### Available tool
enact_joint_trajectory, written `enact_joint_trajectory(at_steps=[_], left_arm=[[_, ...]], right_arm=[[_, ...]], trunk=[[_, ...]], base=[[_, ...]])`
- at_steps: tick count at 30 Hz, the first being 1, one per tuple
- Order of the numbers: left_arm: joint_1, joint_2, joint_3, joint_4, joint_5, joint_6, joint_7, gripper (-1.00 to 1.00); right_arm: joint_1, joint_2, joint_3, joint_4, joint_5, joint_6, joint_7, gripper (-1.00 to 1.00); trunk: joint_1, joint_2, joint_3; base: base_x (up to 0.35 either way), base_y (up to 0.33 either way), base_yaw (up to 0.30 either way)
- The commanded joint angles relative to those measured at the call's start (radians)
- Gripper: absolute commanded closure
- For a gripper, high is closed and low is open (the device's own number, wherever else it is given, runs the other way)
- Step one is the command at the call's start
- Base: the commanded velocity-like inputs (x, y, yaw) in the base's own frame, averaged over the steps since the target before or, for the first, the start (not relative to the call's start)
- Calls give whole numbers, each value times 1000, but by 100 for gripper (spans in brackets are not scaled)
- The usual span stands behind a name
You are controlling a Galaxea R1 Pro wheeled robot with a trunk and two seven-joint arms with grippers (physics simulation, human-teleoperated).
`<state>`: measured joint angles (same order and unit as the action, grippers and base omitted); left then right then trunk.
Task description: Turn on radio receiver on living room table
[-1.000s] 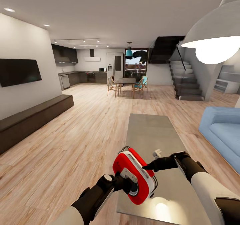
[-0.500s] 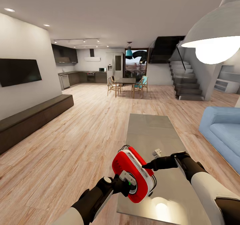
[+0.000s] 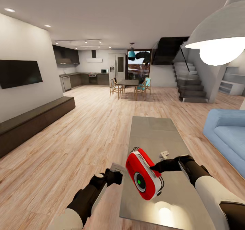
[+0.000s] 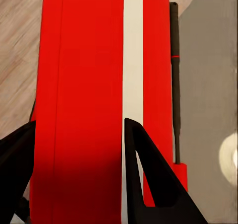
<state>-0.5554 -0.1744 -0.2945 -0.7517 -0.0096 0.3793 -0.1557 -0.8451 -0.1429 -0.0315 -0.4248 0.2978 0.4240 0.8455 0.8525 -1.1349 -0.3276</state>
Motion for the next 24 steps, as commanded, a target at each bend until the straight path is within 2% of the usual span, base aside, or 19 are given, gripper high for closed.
enact_joint_trajectory(at_steps=[1,2,3,9,13,15,17,18,20,21,22,24], left_arm=[[0,0,23,-5,0,0,14,100],[0,0,45,-8,0,0,25,100],[0,6,88,-12,0,0,42,100],[0,80,221,-13,0,0,102,100],[1,123,321,-1,-1,-6,117,100],[4,145,406,43,-1,-36,120,100],[4,152,453,76,-1,-81,122,100],[4,155,480,89,-1,-116,131,100],[5,160,502,99,-1,-143,153,100],[5,162,504,100,-2,-145,156,100],[5,177,508,102,-1,-150,161,100],[5,191,510,103,-1,-151,163,100]], right_arm=[[0,0,-3,-1,-9,4,-11,100],[0,0,-4,-1,-9,4,-24,100],[0,0,-5,-1,-9,5,-56,100],[0,0,-5,-3,-9,5,-173,100],[0,0,-7,-3,-11,12,-201,100],[0,0,-8,-3,-12,15,-209,100],[0,0,-9,-3,-12,16,-233,100],[0,0,-8,-3,-14,18,-272,100],[0,0,-7,-3,-17,37,-340,100],[0,0,-7,-3,-17,46,-348,100],[0,1,-6,-4,-16,106,-369,100],[0,1,-5,-4,-14,173,-380,100]], trunk=[[0,0,0],[0,0,0],[0,0,0],[0,0,0],[0,0,0],[0,0,0],[0,0,0],[0,0,0],[0,0,0],[0,0,0],[0,0,0],[0,0,0]], base=[[0,0,0],[0,0,0],[0,0,0],[0,0,0],[0,0,0],[0,0,0],[0,0,0],[0,0,0],[0,0,0],[0,0,0],[0,0,0],[0,0,0]])
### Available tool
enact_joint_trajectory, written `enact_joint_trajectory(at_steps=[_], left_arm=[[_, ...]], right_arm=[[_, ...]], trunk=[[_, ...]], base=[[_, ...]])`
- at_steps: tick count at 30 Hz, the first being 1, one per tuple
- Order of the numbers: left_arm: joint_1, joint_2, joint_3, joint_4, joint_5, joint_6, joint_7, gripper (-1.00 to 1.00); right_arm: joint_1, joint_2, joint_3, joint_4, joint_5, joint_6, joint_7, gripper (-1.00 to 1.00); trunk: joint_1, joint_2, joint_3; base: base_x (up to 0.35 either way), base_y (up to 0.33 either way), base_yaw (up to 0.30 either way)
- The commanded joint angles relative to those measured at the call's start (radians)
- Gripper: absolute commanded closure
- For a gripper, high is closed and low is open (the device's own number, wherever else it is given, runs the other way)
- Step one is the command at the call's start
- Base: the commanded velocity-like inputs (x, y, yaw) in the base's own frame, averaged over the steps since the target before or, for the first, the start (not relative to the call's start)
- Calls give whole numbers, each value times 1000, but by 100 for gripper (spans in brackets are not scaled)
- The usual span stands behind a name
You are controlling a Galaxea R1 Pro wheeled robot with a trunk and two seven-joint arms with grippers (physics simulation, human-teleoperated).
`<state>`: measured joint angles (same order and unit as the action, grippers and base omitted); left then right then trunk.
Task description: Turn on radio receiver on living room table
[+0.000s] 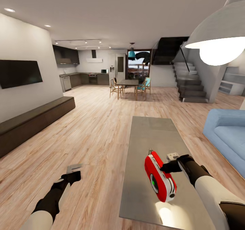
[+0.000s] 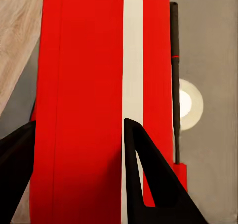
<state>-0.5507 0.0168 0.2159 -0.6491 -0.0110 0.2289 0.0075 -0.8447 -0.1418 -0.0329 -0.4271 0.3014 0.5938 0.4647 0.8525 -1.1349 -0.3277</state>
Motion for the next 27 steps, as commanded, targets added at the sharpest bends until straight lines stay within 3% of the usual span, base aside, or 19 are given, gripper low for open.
enact_joint_trajectory(at_steps=[1,3,15,21,27], left_arm=[[0,7,1,0,0,0,1,100],[0,21,4,0,1,0,1,100],[0,28,6,-1,9,0,-3,100],[0,28,6,-1,9,0,-3,100],[0,28,7,-1,9,0,-3,100]], right_arm=[[-1,0,-2,-2,-17,17,-1,100],[-1,1,-1,-2,-13,35,-4,100],[-1,2,-1,-2,-16,42,7,100],[-1,0,-3,0,-22,41,139,100],[-1,-4,-4,2,-22,41,181,100]], trunk=[[0,0,0],[0,0,0],[0,0,0],[0,0,0],[0,0,0]], base=[[0,0,0],[0,0,0],[0,0,0],[0,0,0],[0,0,0]])
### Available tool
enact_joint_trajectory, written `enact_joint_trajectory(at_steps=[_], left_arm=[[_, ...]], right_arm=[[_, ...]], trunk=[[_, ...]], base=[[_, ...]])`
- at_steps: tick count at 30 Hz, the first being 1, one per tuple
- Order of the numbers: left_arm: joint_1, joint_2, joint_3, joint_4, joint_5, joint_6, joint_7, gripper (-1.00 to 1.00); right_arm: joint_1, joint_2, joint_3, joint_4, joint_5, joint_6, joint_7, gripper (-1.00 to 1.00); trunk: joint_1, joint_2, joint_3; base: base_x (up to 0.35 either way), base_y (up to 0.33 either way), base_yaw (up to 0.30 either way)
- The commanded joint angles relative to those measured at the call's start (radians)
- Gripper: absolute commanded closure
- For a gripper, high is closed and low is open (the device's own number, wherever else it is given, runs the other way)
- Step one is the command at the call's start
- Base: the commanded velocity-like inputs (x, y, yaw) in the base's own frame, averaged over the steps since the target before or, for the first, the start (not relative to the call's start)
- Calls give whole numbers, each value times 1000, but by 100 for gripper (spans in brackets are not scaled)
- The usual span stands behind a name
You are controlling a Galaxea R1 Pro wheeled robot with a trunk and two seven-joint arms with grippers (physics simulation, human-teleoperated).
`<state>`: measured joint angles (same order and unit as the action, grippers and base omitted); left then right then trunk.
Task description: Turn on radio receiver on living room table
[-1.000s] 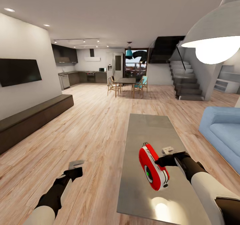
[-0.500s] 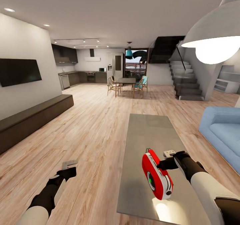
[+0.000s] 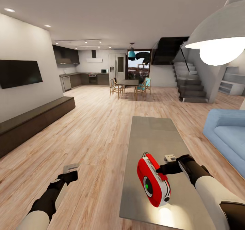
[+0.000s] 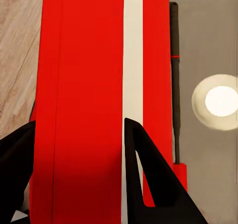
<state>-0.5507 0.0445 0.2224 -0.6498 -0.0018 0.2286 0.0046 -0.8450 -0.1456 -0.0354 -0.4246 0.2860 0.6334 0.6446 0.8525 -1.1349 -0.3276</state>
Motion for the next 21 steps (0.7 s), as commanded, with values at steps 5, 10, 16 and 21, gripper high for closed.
enact_joint_trajectory(at_steps=[5,10,16,21], left_arm=[[0,0,0,1,0,0,1,100],[0,0,0,1,0,0,1,100],[0,0,0,1,0,0,2,100],[0,0,0,1,0,0,2,100]], right_arm=[[0,0,-1,1,-7,3,0,100],[0,0,-1,1,-7,3,-2,100],[0,0,-3,4,-7,3,-6,100],[0,0,-1,4,-7,3,-7,100]], trunk=[[0,0,0],[15,-28,-12],[38,-70,-31],[57,-105,-47]], base=[[0,0,0],[0,0,0],[0,0,0],[0,0,0]])
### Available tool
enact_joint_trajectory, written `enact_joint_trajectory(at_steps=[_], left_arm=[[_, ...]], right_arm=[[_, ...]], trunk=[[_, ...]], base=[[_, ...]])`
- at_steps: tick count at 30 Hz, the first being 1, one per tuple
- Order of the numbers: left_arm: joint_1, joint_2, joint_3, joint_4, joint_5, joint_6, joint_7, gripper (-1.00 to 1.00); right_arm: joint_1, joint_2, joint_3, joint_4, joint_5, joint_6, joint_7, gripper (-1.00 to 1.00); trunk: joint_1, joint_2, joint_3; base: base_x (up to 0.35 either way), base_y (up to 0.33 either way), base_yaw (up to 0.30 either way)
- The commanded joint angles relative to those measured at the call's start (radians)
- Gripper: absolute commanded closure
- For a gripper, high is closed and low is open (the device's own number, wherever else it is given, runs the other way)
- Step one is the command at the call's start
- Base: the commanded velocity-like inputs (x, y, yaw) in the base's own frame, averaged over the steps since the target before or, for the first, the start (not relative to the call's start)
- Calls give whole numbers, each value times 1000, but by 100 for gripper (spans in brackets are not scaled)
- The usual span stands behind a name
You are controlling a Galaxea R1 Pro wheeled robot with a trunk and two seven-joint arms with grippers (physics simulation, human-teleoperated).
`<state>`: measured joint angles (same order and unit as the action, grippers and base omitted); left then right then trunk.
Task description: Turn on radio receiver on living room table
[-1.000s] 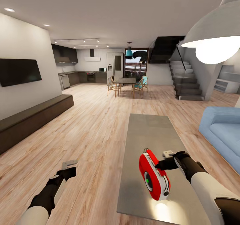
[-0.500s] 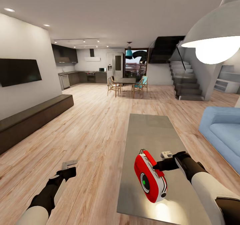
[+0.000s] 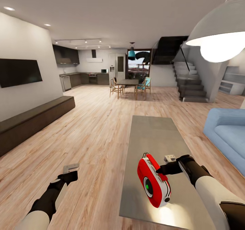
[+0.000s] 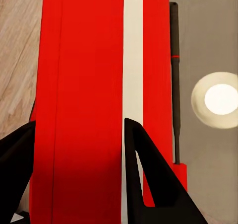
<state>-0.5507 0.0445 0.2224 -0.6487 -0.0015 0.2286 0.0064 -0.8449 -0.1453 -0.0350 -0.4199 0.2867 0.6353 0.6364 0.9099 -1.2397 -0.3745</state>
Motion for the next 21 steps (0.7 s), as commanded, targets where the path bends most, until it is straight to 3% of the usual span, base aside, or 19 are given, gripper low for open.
enact_joint_trajectory(at_steps=[1,12,17,21], left_arm=[[0,0,0,0,0,0,0,100],[0,-1,0,0,0,0,1,100],[0,-1,0,1,0,0,1,100],[0,-2,0,1,0,0,1,100]], right_arm=[[0,0,-1,0,-7,2,1,100],[0,1,1,0,-6,33,1,100],[0,1,1,0,-6,36,1,100],[0,1,1,0,-7,36,2,100]], trunk=[[4,-7,-3],[8,-14,-6],[27,-49,-22],[27,-49,-22]], base=[[0,0,0],[0,0,0],[0,0,0],[0,0,0]])
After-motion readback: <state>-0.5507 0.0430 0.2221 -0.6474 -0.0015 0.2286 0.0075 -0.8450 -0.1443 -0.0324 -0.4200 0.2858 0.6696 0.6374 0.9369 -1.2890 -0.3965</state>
